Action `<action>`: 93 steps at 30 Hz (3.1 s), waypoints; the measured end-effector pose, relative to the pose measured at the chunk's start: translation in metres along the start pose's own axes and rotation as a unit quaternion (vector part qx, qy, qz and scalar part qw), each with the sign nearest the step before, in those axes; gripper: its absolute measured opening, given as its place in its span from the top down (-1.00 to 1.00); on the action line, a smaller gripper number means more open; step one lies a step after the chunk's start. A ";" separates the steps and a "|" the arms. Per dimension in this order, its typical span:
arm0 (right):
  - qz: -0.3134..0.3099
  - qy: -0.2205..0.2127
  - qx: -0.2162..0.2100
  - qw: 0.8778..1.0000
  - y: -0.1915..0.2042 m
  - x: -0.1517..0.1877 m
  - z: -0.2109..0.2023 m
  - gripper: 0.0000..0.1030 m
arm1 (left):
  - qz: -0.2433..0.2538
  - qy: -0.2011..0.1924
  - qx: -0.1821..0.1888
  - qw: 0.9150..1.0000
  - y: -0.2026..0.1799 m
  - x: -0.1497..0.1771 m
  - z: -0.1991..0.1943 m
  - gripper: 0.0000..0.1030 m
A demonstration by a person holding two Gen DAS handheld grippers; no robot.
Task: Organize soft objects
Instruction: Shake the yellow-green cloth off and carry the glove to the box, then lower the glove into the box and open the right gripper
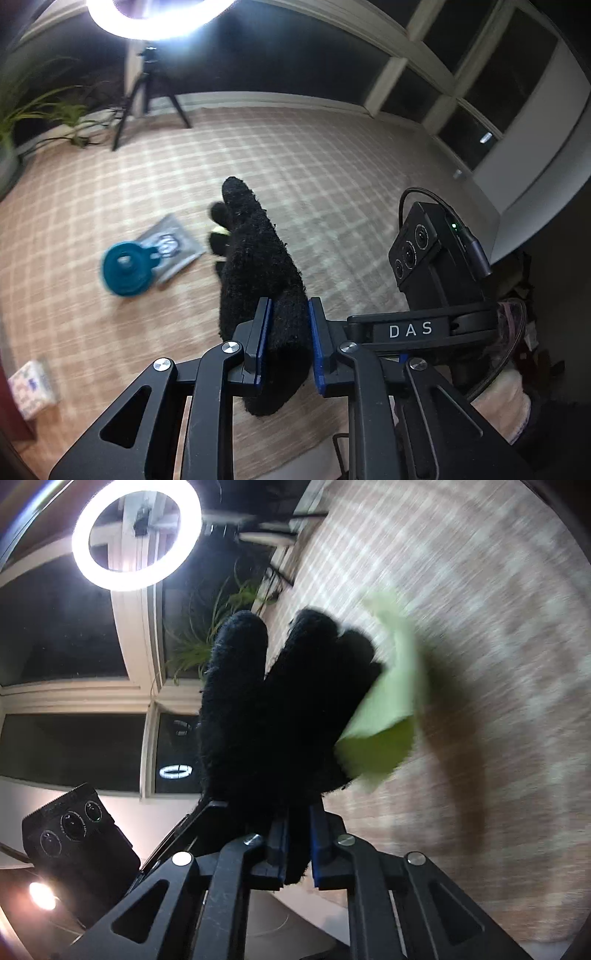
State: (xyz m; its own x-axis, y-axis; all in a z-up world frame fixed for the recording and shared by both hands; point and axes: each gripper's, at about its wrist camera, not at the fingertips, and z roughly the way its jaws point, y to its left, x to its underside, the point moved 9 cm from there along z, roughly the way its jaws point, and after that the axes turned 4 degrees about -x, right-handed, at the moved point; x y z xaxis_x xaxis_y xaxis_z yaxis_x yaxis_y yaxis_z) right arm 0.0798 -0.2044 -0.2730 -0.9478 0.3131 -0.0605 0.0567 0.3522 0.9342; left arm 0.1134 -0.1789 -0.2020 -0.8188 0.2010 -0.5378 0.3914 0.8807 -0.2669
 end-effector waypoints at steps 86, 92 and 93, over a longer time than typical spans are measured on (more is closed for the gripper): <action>-0.418 0.225 0.130 0.870 0.235 0.132 0.375 0.21 | -0.361 -0.189 -0.186 0.894 0.392 0.146 -0.266 0.23; -0.425 0.206 0.130 0.872 0.232 0.130 0.353 0.15 | -0.360 -0.195 -0.181 0.894 0.384 0.147 -0.269 0.17; -0.426 0.202 0.130 0.872 0.231 0.130 0.348 0.14 | -0.358 -0.196 -0.181 0.895 0.381 0.146 -0.268 0.17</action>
State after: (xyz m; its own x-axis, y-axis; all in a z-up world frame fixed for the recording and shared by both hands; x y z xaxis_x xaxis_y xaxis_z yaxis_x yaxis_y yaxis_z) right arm 0.0793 0.2242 -0.1874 -0.7115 -0.4774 -0.5156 -0.7022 0.5100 0.4968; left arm 0.0305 0.3011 -0.1673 -0.5668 -0.5747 -0.5903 -0.3945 0.8184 -0.4179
